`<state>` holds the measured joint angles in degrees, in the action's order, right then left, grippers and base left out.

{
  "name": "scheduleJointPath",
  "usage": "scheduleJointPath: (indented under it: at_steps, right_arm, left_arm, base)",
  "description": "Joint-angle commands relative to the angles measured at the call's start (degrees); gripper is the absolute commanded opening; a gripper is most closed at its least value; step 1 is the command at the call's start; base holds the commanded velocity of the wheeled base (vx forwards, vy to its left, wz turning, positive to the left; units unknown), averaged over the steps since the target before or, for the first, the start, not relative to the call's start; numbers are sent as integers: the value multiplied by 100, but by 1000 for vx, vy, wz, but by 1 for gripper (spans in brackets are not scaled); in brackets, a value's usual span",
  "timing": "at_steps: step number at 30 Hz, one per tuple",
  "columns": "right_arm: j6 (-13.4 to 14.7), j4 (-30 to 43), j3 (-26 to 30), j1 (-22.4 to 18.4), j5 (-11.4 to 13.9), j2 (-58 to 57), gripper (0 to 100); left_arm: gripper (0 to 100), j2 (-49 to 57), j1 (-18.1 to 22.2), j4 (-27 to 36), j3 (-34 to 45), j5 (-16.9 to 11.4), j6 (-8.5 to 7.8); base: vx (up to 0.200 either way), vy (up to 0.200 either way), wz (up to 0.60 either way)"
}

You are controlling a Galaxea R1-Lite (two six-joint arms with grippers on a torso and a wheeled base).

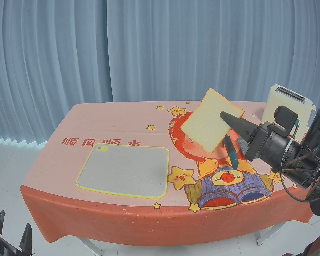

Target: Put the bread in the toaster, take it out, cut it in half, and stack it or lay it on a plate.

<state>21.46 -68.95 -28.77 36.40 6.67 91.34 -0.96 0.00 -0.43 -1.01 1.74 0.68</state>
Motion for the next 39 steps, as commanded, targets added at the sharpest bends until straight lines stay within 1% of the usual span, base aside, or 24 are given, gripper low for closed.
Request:
scheduleJointPath:
  at_steps: [1, 18, 27, 35, 38, 39]
  right_arm:
    - [-1, -4, 12, 25, 1, 33, 0]
    - [8, -13, 56, 34, 19, 252, 0]
    - [17, -13, 64, 113, 10, 287, 0]
    - [25, -13, 56, 218, 1, 367, 0]
    - [61, -13, 56, 253, 1, 367, 0]
    - [113, -13, 38, 253, 1, 367, 0]
  left_arm:
    - [100, -9, 0, -1, 101, 1, 2]
    - [100, -9, 0, -1, 101, 1, 2]
    - [100, -9, 0, -1, 101, 1, 2]
    - [100, -9, 0, -1, 101, 1, 2]
    - [100, -9, 0, -1, 101, 1, 2]
    - [100, -9, 0, -1, 101, 1, 2]
  base:
    - [0, 0, 0]
    - [0, 0, 0]
    - [0, 200, 0]
    - [0, 0, 0]
    - [0, 0, 0]
    - [0, 0, 0]
